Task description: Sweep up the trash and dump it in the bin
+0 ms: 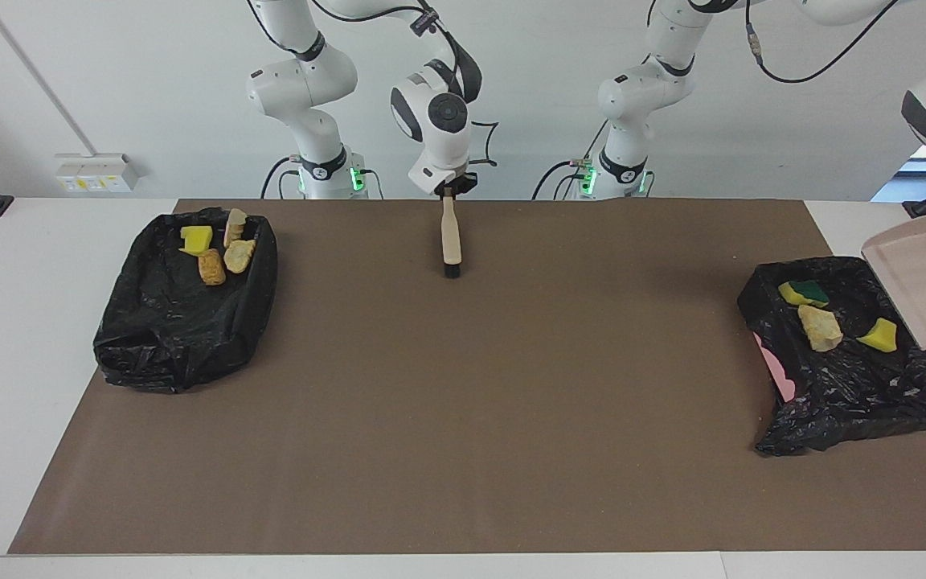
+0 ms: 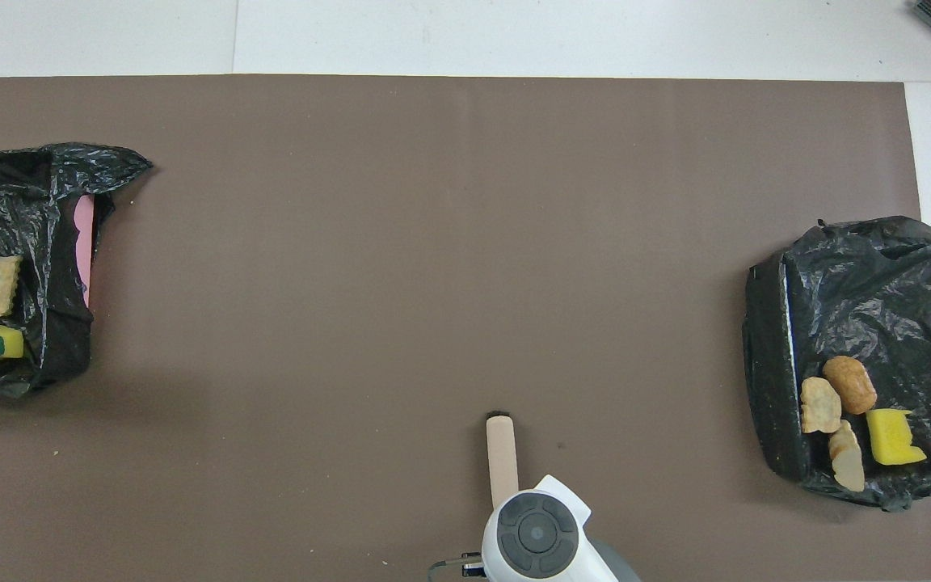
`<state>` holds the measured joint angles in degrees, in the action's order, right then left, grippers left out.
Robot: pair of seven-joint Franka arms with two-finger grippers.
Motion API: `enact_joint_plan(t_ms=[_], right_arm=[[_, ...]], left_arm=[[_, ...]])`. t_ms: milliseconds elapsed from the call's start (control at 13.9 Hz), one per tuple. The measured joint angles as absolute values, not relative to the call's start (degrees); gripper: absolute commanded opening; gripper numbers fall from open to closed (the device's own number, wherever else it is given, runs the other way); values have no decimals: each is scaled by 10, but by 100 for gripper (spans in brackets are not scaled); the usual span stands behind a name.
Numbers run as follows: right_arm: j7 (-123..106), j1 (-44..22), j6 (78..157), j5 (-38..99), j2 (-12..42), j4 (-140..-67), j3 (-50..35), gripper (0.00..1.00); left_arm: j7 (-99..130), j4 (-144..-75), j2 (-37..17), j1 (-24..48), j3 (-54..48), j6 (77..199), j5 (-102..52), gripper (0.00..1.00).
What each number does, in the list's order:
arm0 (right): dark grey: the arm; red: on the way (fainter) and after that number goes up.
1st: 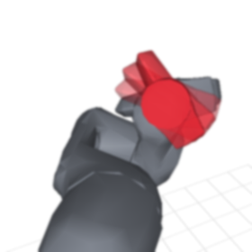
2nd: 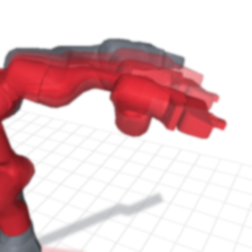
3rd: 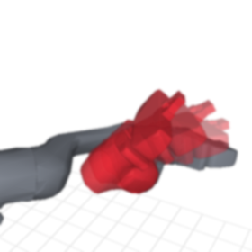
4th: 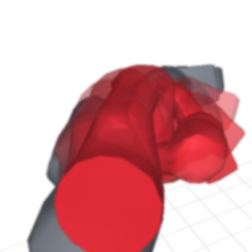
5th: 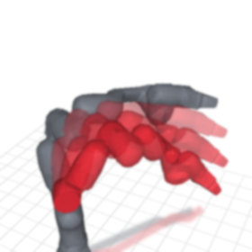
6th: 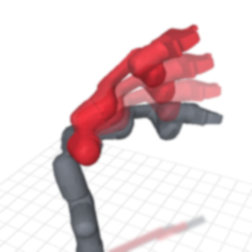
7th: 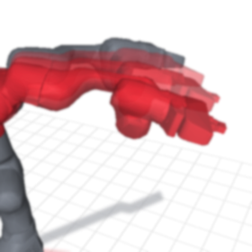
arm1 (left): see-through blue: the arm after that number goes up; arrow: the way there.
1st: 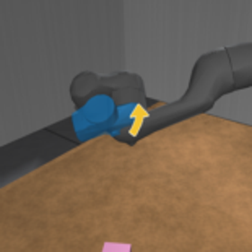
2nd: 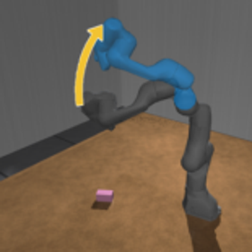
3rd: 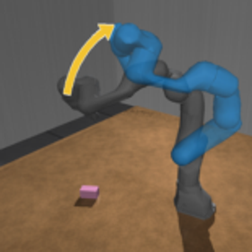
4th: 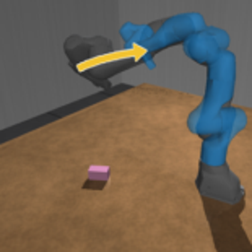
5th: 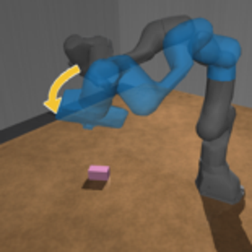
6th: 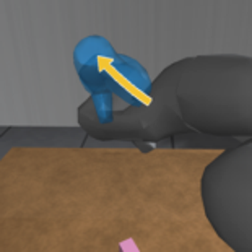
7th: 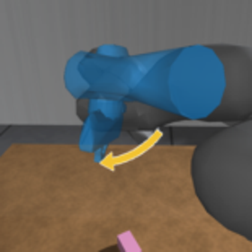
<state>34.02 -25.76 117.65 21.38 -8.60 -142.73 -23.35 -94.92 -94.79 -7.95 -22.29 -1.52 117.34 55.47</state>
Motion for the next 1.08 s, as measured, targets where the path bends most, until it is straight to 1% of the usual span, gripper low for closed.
enact_joint_plan(t_ms=[144, 217, 361, 505, 650, 866, 1083], right_arm=[[333, -251, 1177, 214, -84, -1428, -232, 45], [329, -248, 1177, 214, -81, -1428, -232, 59], [326, -244, 1177, 214, -75, -1427, -231, 100], [322, -238, 1177, 213, -73, -1420, -230, 100], [299, -213, 1172, 213, -73, -1400, -229, 100], [285, -168, 1138, 208, -75, -1354, -226, 100], [285, -124, 1126, 166, -76, -1293, -224, 100]], left_arm=[[-949, -939, -78, -222, -15, 1171, 549, 0], [-949, -935, -76, -222, -15, 1165, 532, 0], [-947, -932, -73, -216, -17, 1139, 472, 0], [-929, -931, -73, -202, -20, 1104, 401, 0], [-880, -931, -72, -178, -21, 1056, 330, 0], [-740, -936, -62, -126, -26, 984, 240, 0], [-589, -970, -47, -64, -29, 958, 169, 0]])
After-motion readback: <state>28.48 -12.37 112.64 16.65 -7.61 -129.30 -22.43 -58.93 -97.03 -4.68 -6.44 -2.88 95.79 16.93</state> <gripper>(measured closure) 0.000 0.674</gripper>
